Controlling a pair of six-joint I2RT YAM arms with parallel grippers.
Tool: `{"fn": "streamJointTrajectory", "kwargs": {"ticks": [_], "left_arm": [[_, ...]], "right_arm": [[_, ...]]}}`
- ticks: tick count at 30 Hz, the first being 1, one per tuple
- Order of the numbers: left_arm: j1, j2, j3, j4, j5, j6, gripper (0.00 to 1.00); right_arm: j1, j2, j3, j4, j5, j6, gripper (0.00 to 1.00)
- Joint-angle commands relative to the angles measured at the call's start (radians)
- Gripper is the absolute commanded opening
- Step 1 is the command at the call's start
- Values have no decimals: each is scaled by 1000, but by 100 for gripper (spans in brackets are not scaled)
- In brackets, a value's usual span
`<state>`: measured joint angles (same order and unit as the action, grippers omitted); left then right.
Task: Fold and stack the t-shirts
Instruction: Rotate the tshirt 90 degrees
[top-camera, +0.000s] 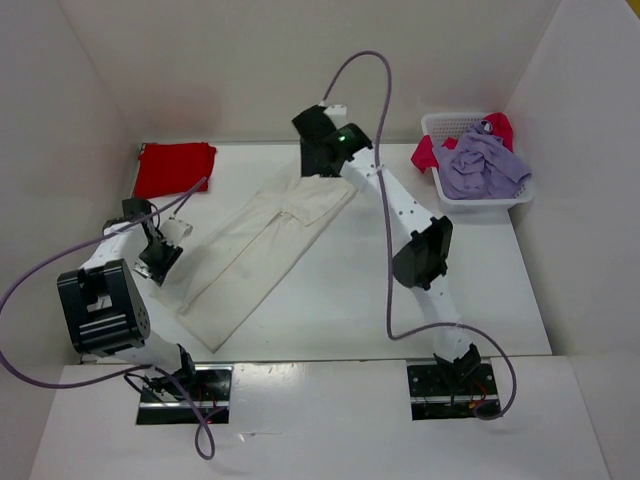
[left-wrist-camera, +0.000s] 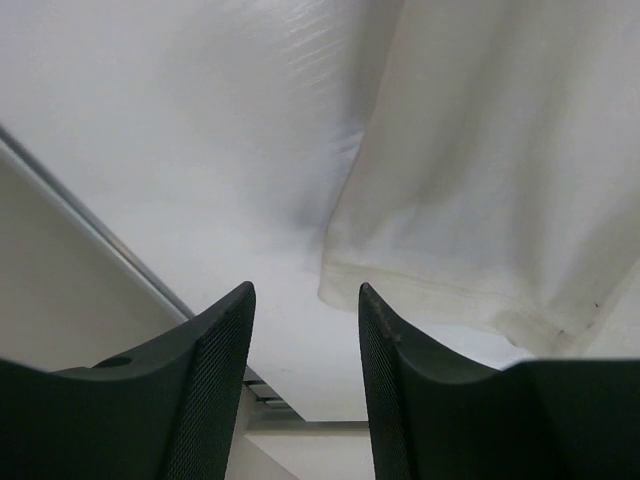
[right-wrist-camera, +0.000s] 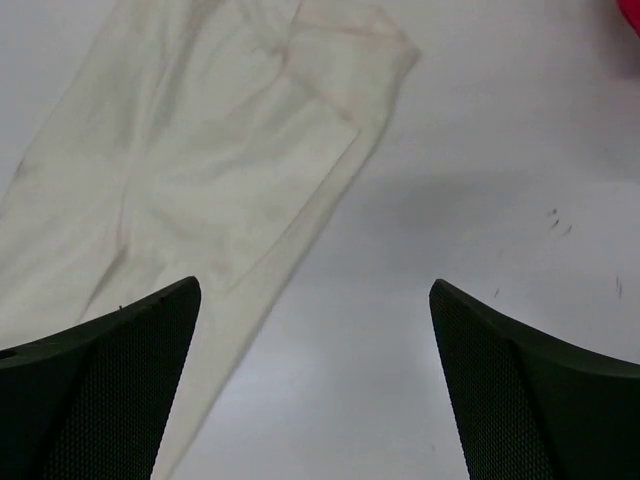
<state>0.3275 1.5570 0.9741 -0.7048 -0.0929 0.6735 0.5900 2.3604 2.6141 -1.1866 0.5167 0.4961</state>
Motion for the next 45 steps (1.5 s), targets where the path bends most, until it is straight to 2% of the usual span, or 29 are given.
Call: {"fn": "streamJointTrajectory", "kwargs": {"ticks": [1, 2, 4, 5, 7, 9, 13, 16, 20, 23, 30, 32, 37, 39, 40, 41, 42, 43, 44, 45], "left_arm": [[10, -77, -20, -12, 1, -22, 53], [22, -103, -35, -12, 10, -32, 56], [33, -135, -49, 1, 10, -45, 57], [47, -168, -61, 11, 10, -55, 57], [70, -201, -61, 11, 48, -66, 59], [103, -238, -75, 11, 91, -75, 62], [116, -259, -104, 34, 130, -84, 67], [116, -259, -95, 34, 160, -94, 68], [116, -273, -95, 44, 186, -94, 69], [116, -284, -95, 44, 197, -94, 69], [116, -275, -104, 64, 216, -84, 70], [116, -275, -104, 64, 226, -84, 70], [116, -285, -113, 74, 217, -54, 71], [116, -295, -114, 74, 217, -54, 71], [125, -295, -114, 74, 217, -45, 71], [125, -295, -114, 74, 217, -45, 71], [125, -295, -114, 74, 217, -45, 71], [136, -295, -114, 74, 217, -45, 71], [136, -284, -114, 74, 217, -45, 71], [136, -284, -114, 74, 217, -45, 71]], "right_arm": [[209, -217, -167, -56, 144, 31, 100], [250, -260, -340, -13, 88, 47, 100], [353, -418, -559, 212, -39, 97, 100], [378, -465, -764, 291, -169, 131, 100], [430, -547, -909, 468, -282, 251, 100], [491, -547, -1002, 531, -343, 323, 98], [585, -364, -909, 555, -437, 386, 85], [626, -247, -833, 530, -475, 427, 81], [636, -198, -833, 573, -503, 467, 72], [660, -133, -767, 526, -515, 467, 71], [703, 91, -410, 320, -524, 398, 72], [703, 135, -364, 292, -538, 398, 72], [703, 135, -373, 283, -538, 398, 72], [703, 157, -310, 238, -538, 365, 72], [717, 181, -266, 201, -525, 348, 72], [740, 216, -132, 150, -496, 332, 72], [751, 317, -36, 92, -479, 299, 72], [761, 389, 86, -59, -463, 285, 72], [771, 477, 394, -121, -484, 274, 70], [771, 520, 418, -122, -522, 238, 68]]}}
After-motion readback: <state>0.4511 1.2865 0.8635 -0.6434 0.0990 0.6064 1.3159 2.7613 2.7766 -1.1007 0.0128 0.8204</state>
